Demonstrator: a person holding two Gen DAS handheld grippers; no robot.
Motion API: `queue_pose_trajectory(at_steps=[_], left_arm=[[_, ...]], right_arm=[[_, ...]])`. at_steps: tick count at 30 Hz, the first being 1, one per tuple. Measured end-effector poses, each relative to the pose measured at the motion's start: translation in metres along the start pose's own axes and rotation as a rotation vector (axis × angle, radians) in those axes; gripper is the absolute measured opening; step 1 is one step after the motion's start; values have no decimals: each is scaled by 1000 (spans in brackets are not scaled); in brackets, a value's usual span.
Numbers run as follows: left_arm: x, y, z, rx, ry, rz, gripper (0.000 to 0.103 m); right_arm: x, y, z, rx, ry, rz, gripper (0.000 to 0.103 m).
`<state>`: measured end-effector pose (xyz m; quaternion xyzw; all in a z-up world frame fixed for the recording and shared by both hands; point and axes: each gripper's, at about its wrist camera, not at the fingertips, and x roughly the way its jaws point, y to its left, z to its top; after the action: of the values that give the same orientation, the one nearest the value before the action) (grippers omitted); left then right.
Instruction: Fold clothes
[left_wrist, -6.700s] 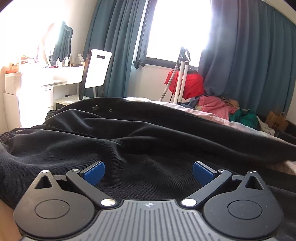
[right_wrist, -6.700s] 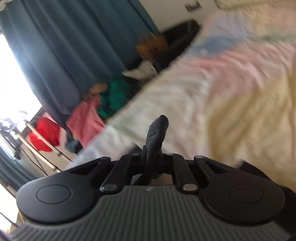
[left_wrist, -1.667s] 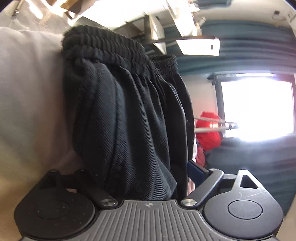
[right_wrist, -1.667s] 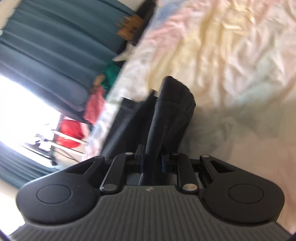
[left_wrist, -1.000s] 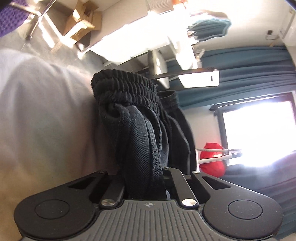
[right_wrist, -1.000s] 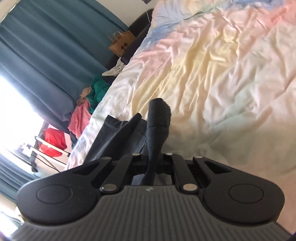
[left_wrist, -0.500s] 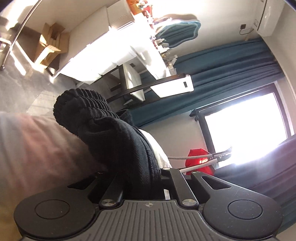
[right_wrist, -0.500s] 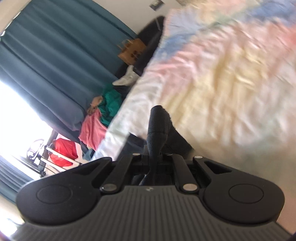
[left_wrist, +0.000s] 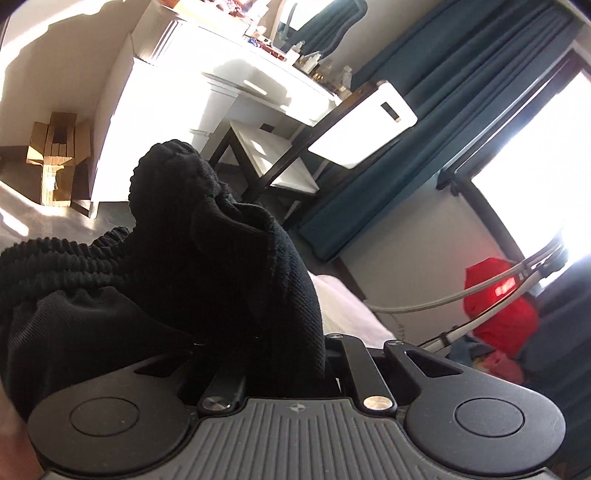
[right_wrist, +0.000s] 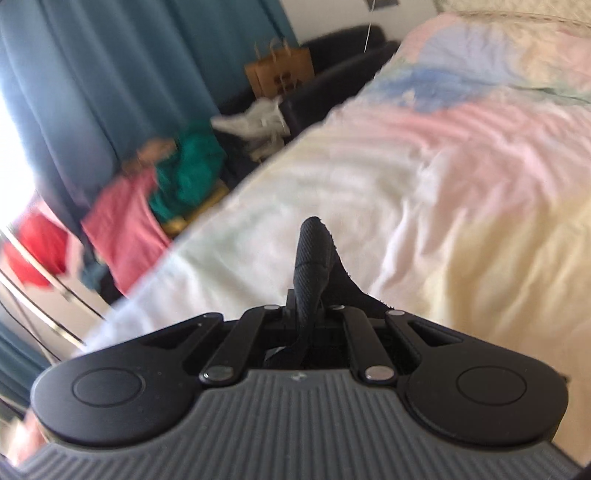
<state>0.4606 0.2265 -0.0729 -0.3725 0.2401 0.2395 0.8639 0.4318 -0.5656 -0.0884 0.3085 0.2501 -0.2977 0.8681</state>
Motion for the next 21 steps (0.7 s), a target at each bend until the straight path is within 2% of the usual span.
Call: queue_pose_trajectory(at_steps=[1,3,6,7,8,9,10,11,12,14,16,18,21], left_arm=[[19,-12,1,24,4,24,10],[37,-11,-4,51,28,31,13],[42,-6,-4,51,49,7,14],[41,-5,-3,56,56,-7,17],[34,-2,-3,61,60,-25,21],[26,3,-2,66,63,-43,32],[18,7,-1,72,67,-61,45],[9,10,0,75,59,-70,51],[-2,15,0,76,45,-81,59],[-26,28,0,73,40,-118,66],[-49,43,-2,64,48,-144,80],[-71,62,-7,29,76,-147,81],[-96,98,-22,-114,148,-195,84]], right_arm=[[10,-1,-5,-5,11,-6,7],[26,-2,-15,-8,32,-14,8],[31,-7,-19,5,45,20,11],[30,-10,-18,14,47,41,13],[26,-14,-16,28,46,69,18],[21,-18,-14,48,44,102,22],[14,-24,-12,69,41,141,32],[3,-29,-11,79,29,170,42],[-9,-35,-10,81,8,188,46],[-35,-51,-10,87,-30,231,62],[-59,-71,-10,102,-54,273,63],[-76,-97,-13,175,-22,302,63],[-97,-138,-20,299,36,343,63]])
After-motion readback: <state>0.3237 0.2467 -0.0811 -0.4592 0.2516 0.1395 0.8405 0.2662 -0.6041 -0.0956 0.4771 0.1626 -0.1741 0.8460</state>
